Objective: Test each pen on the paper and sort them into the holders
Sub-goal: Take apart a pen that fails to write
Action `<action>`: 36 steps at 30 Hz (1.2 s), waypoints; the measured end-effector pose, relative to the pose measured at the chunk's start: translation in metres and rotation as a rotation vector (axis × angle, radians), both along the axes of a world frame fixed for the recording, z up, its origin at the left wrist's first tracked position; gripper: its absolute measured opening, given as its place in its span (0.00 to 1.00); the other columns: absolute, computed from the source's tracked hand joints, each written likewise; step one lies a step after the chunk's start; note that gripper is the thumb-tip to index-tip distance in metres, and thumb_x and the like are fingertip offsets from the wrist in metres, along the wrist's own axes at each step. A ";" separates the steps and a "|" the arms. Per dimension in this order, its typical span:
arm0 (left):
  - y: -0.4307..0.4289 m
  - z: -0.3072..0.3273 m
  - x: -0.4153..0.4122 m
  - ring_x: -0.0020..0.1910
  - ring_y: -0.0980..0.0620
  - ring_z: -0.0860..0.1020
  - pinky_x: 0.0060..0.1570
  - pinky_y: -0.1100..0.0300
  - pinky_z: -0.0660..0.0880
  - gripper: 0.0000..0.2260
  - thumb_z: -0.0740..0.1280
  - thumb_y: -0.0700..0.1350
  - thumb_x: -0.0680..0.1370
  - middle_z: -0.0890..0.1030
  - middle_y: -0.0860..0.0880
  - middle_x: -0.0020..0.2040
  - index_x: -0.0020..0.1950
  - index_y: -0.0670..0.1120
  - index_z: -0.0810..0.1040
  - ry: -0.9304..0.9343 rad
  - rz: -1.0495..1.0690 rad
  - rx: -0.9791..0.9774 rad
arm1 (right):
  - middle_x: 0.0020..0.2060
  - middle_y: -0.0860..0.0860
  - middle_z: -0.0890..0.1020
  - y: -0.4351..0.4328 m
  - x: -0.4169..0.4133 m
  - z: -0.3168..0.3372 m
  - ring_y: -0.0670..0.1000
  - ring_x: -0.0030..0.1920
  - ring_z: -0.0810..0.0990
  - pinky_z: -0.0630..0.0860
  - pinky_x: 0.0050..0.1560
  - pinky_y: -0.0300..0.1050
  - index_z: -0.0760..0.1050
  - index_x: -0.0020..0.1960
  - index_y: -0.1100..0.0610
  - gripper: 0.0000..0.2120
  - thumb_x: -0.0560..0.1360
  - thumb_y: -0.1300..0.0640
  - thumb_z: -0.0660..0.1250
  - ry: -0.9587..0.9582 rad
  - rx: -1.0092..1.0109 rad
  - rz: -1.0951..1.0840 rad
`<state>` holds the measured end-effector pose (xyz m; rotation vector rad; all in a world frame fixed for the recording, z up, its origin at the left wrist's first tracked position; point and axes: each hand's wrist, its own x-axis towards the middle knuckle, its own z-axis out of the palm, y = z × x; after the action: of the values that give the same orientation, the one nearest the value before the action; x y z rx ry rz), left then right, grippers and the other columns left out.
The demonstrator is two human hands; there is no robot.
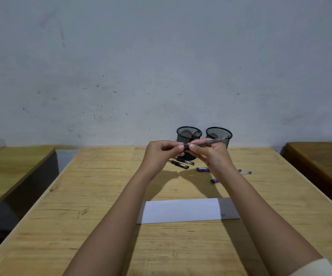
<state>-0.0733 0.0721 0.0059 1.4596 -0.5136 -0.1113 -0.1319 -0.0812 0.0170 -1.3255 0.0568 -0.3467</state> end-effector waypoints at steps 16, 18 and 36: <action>0.073 -0.029 0.022 0.34 0.62 0.80 0.40 0.71 0.76 0.03 0.71 0.35 0.71 0.83 0.54 0.33 0.43 0.41 0.83 0.073 0.229 0.223 | 0.33 0.51 0.84 -0.062 -0.024 -0.011 0.49 0.38 0.84 0.79 0.43 0.35 0.79 0.35 0.60 0.12 0.54 0.59 0.76 -0.109 0.153 -0.133; 0.054 -0.036 0.020 0.33 0.64 0.79 0.38 0.72 0.73 0.04 0.73 0.35 0.70 0.82 0.56 0.33 0.43 0.42 0.83 0.014 0.206 0.345 | 0.33 0.51 0.84 -0.047 -0.018 -0.019 0.49 0.39 0.84 0.79 0.42 0.34 0.77 0.38 0.63 0.07 0.62 0.67 0.73 -0.055 0.115 -0.124; 0.022 -0.057 0.034 0.51 0.48 0.78 0.47 0.62 0.69 0.10 0.71 0.40 0.72 0.80 0.43 0.54 0.52 0.41 0.81 -0.119 0.182 0.826 | 0.34 0.53 0.84 -0.035 -0.018 -0.034 0.52 0.42 0.84 0.80 0.48 0.39 0.79 0.40 0.62 0.03 0.68 0.67 0.72 0.077 0.015 -0.133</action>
<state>-0.0390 0.0938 -0.0510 2.3245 -0.4449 -0.0957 -0.1498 -0.1162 -0.0168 -1.3235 0.2119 -0.4073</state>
